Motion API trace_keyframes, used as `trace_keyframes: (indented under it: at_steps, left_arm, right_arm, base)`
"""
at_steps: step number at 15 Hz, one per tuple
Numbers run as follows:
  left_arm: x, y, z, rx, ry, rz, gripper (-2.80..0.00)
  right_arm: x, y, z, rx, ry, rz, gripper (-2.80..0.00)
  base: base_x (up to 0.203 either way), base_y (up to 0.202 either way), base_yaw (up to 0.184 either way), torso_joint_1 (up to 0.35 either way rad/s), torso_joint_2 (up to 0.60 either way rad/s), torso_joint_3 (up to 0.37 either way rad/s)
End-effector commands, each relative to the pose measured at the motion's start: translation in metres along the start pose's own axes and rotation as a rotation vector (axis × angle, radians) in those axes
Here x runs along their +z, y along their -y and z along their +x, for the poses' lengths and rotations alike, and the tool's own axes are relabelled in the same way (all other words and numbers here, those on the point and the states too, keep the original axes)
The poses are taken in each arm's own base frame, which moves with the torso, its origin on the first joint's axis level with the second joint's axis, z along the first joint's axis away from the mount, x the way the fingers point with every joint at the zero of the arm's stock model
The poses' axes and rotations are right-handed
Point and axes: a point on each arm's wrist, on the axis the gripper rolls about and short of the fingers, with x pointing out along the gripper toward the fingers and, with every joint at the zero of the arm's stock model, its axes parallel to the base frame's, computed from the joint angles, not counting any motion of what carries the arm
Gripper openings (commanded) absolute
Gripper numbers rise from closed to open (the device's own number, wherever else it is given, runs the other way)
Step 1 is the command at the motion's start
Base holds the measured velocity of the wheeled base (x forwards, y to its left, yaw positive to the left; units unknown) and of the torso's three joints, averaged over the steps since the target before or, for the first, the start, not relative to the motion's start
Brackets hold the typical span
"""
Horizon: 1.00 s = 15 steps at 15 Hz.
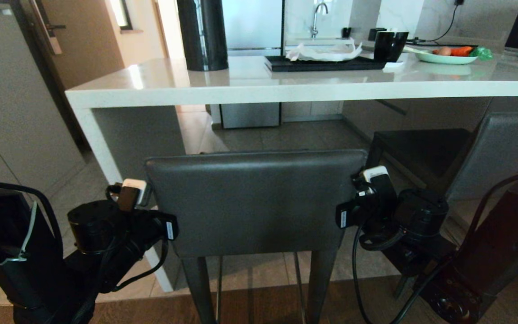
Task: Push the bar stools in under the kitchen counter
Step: Push the gray chair back under the dining table
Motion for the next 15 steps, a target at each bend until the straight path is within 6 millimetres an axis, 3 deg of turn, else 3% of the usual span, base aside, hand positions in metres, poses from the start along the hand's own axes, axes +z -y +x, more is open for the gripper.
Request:
trace_keyframes:
  at_steps: [1, 15]
  left_arm:
    - [0.0004, 0.0000, 0.0002, 0.002, 0.007, 0.000, -2.80]
    - [-0.0048, -0.0006, -0.0036, 0.001, -0.020, -0.005, -2.80]
  right_arm:
    - [0.0021, 0.0001, -0.0004, -0.002, 0.012, 0.001, -2.80]
    - [-0.0004, -0.0031, -0.0018, 0.006, 0.001, 0.002, -2.80]
  base:
    - [0.193, 0.000, 0.000, 0.001, 0.00, -0.001]
    - [0.188, 0.000, 0.001, 0.002, 0.00, 0.003]
